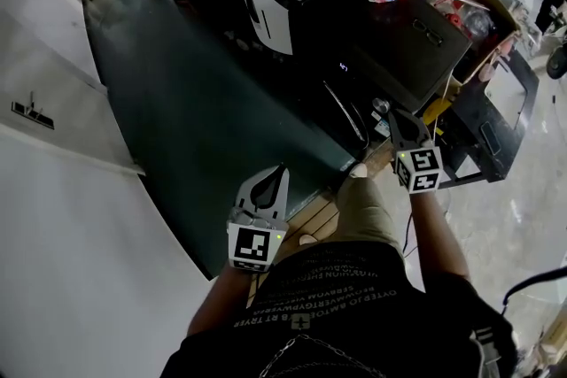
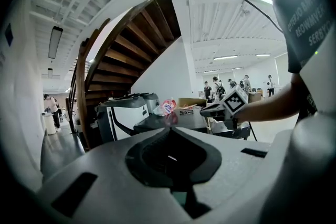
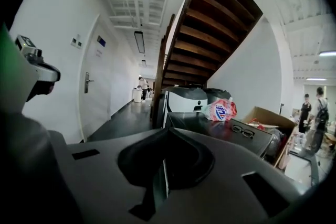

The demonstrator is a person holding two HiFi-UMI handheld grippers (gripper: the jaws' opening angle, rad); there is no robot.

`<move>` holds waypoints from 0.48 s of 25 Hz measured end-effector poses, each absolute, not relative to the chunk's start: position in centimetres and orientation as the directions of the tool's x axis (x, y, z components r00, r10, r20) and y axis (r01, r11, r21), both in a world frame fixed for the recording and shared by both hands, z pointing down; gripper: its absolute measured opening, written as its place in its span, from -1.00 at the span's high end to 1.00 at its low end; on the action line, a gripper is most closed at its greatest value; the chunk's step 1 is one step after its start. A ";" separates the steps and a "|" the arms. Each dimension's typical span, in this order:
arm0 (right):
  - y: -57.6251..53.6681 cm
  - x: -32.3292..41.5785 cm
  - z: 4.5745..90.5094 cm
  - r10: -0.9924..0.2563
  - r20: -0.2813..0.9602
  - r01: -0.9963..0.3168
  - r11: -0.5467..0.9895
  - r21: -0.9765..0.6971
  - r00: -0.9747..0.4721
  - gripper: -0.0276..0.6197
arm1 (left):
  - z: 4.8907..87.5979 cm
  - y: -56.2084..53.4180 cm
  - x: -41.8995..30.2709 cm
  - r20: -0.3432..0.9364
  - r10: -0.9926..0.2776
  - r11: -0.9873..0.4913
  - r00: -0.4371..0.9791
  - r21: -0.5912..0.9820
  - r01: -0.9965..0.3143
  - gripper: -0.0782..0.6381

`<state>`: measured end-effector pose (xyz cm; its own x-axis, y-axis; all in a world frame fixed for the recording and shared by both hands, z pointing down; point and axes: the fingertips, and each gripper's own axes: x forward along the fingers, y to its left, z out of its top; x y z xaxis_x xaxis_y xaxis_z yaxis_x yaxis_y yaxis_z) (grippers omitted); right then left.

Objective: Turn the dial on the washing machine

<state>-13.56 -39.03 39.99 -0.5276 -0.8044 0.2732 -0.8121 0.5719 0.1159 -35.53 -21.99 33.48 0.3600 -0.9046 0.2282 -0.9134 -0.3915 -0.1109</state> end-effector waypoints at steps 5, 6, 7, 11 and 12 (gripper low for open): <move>-33.9 -14.1 37.0 -0.792 0.240 -0.792 0.598 0.119 -0.562 0.92 | 31.9 -21.6 -35.9 0.193 -0.913 -0.385 0.359 -0.118 -0.915 0.76; -33.5 -14.3 36.7 -0.789 0.238 -0.787 0.604 0.126 -0.567 0.92 | 31.5 -21.6 -35.9 0.183 -0.914 -0.387 0.363 -0.124 -0.914 0.76; -33.2 -14.4 36.4 -0.787 0.236 -0.783 0.607 0.132 -0.570 0.92 | 31.2 -21.6 -35.8 0.170 -0.914 -0.391 0.368 -0.131 -0.911 0.76; -33.0 -14.4 35.7 -0.793 0.233 -0.786 0.600 0.147 -0.562 0.92 | 30.7 -21.4 -35.5 0.146 -0.914 -0.396 0.379 -0.119 -0.910 0.76; -33.1 -14.3 35.7 -0.794 0.236 -0.787 0.600 0.145 -0.561 0.92 | 30.7 -21.5 -35.4 0.145 -0.913 -0.398 0.381 -0.113 -0.910 0.76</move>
